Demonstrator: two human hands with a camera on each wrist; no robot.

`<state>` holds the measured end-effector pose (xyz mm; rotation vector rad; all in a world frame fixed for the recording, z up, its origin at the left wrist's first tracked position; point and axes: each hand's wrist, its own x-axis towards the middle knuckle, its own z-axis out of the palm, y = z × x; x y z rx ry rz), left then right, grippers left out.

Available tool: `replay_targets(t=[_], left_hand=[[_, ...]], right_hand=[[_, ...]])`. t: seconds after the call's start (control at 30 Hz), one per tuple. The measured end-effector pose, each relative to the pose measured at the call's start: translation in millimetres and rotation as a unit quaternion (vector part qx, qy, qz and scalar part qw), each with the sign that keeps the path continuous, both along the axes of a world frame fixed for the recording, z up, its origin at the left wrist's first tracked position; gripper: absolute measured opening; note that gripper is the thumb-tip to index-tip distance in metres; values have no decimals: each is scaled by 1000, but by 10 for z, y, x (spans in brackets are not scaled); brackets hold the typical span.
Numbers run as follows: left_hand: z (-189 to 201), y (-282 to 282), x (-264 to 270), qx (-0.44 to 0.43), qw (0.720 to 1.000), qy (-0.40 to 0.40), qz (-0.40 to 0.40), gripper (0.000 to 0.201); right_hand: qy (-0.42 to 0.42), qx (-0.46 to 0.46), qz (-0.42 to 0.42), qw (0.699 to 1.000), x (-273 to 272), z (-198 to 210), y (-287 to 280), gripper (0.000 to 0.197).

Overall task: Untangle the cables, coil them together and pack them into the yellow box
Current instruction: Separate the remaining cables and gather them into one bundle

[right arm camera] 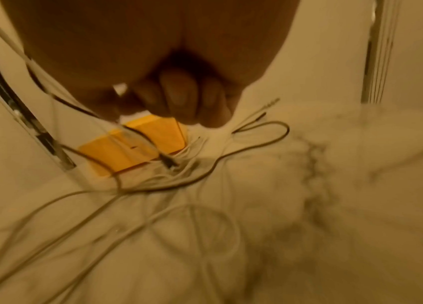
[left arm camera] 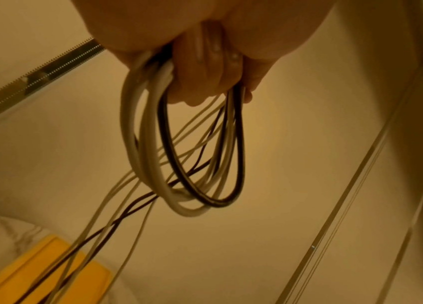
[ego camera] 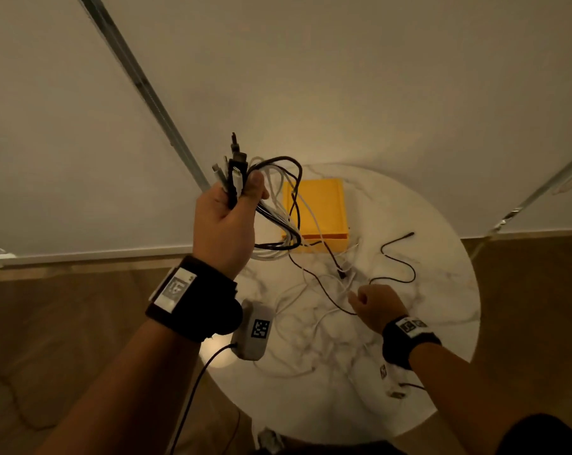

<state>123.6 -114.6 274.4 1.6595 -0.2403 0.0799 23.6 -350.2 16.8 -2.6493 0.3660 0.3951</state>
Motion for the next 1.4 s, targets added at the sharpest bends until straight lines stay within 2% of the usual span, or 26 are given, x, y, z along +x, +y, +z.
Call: replay_targets(t=[0.1, 0.17, 0.27, 0.37, 0.53, 0.6, 0.67, 0.77, 0.9, 1.03, 1.1, 1.13, 1.2, 1.27, 1.33, 1.4], left_hand=[[171, -1, 54, -44, 999, 7, 10, 34], [273, -29, 92, -78, 997, 2, 10, 35], [330, -79, 154, -70, 997, -14, 24, 36], [303, -81, 267, -23, 997, -49, 52, 36], [142, -133, 392, 60, 993, -55, 88, 31], [44, -148, 414, 135, 987, -48, 67, 32], [-27, -121, 418, 237, 970, -32, 41, 44], [-103, -27, 414, 320, 947, 3, 43, 52], [-179, 131, 393, 292, 950, 31, 105, 44], [-183, 272, 350, 300, 945, 63, 117, 39], [-214, 341, 336, 260, 956, 82, 109, 41], [-220, 362, 310, 200, 969, 103, 105, 41], [-189, 342, 208, 35, 981, 171, 80, 43], [-73, 260, 43, -107, 963, 247, 6, 46], [52, 154, -148, -167, 937, 293, -88, 58], [135, 65, -331, -195, 917, 309, -159, 70]], right_hand=[[43, -29, 25, 998, -194, -161, 78, 53], [82, -34, 10, 996, -272, -340, 56, 55], [111, 41, 3, 993, -236, -411, 78, 35], [114, 111, 37, 987, -209, -228, 167, 34], [125, 179, 133, 967, -344, 767, 34, 36], [144, 208, 191, 948, -367, 1248, -55, 37], [145, 308, 203, 918, -383, 1707, -132, 36], [84, 487, 145, 857, -424, 2315, -256, 36], [-18, 629, 35, 777, -459, 2845, -317, 40], [-98, 631, -27, 769, -504, 3210, -210, 41], [-137, 632, -32, 762, -520, 3353, -92, 41], [-160, 621, -21, 767, -519, 3413, -21, 41], [-207, 561, 25, 801, -485, 3509, 147, 39], [-227, 498, 79, 833, -420, 3538, 339, 36], [-200, 455, 130, 858, -339, 3470, 521, 31], [-129, 412, 174, 885, -300, 3326, 676, 27]])
